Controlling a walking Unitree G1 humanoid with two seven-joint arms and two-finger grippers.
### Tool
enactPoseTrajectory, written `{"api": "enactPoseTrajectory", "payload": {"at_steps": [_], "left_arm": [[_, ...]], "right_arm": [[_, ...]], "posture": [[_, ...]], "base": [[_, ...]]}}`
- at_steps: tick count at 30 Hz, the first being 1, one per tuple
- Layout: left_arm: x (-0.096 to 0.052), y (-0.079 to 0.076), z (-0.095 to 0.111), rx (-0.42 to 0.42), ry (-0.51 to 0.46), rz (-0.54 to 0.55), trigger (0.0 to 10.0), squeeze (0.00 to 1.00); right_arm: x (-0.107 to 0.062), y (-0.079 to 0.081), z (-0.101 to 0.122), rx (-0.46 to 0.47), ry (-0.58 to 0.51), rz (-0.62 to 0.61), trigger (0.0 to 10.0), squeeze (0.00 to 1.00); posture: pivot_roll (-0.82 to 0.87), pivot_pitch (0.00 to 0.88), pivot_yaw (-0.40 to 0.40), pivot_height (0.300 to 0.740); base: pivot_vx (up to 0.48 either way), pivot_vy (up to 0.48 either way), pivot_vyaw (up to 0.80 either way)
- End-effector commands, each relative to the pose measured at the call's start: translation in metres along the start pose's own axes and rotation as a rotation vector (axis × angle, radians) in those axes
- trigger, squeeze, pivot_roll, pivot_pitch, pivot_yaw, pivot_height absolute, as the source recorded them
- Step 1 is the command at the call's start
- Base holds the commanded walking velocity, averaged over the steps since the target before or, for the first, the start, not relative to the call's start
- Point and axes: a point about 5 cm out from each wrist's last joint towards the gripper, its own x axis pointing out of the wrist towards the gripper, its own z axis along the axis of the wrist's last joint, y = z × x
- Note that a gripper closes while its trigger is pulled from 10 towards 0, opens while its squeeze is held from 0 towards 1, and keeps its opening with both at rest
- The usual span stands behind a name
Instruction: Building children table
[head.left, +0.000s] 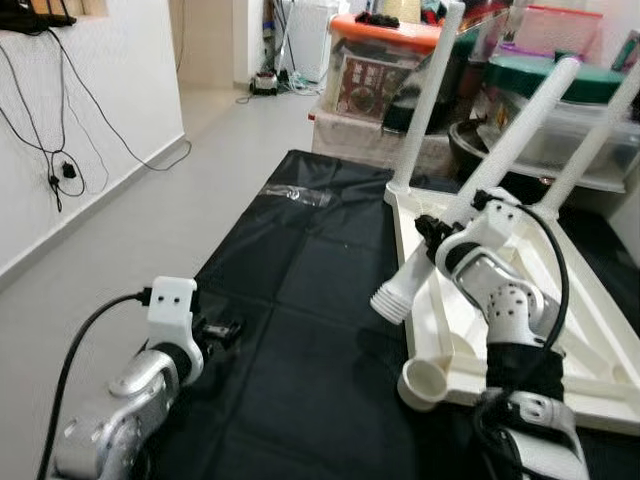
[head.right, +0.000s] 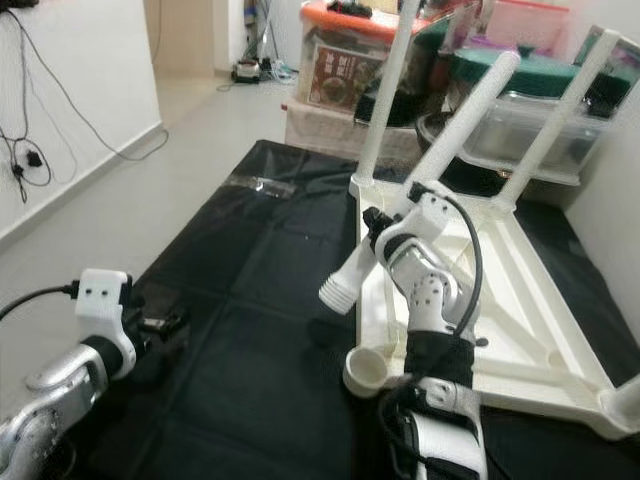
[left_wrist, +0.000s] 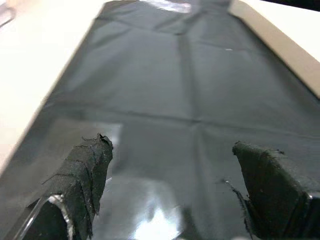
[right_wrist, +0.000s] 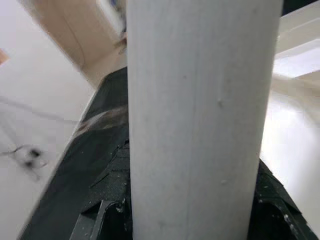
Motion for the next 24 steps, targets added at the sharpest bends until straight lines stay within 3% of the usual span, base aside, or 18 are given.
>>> {"api": "enactPoseTrajectory", "payload": {"at_steps": [1, 5, 10, 13, 15, 22, 24], "left_arm": [[-0.002, 0.000, -0.002, 0.017, 0.005, -0.004, 10.0, 0.00], [-0.002, 0.001, -0.003, 0.019, 0.001, -0.005, 10.0, 0.00], [-0.003, 0.001, -0.003, 0.009, 0.001, -0.005, 10.0, 0.00], [-0.005, 0.000, -0.006, 0.008, 0.001, -0.008, 10.0, 0.00], [-0.006, 0.000, -0.007, -0.001, -0.008, -0.009, 10.0, 0.00], [-0.008, -0.002, -0.007, 0.000, -0.019, -0.012, 10.0, 0.00], [-0.010, -0.003, -0.005, 0.003, -0.038, -0.014, 10.0, 0.00]], "right_arm": [[-0.004, -0.004, 0.007, -0.032, -0.055, -0.010, 10.0, 0.00], [-0.014, -0.008, 0.017, -0.121, -0.155, -0.022, 10.0, 0.00], [-0.020, -0.007, 0.019, -0.137, -0.183, 0.001, 10.0, 0.00], [-0.029, -0.001, 0.018, -0.144, -0.210, 0.084, 10.0, 0.00], [-0.037, 0.011, 0.013, -0.178, -0.223, 0.192, 10.0, 0.00], [-0.046, 0.021, 0.001, -0.241, -0.224, 0.290, 10.0, 0.00], [-0.054, 0.025, -0.007, -0.357, -0.285, 0.320, 10.0, 0.00]], "posture": [[0.07, 0.000, -0.119, 0.740], [0.07, 0.000, -0.122, 0.740], [0.07, 0.000, -0.119, 0.740], [0.07, 0.000, -0.123, 0.740], [0.07, 0.000, -0.126, 0.740], [0.07, 0.000, -0.131, 0.740], [0.07, 0.000, -0.132, 0.740]], "base": [[0.000, 0.000, -0.77], [0.000, 0.000, -0.78], [0.000, 0.000, -0.78], [0.000, 0.000, -0.80], [0.000, 0.000, 0.00], [0.000, 0.000, 0.00], [0.000, 0.000, 0.00]]}}
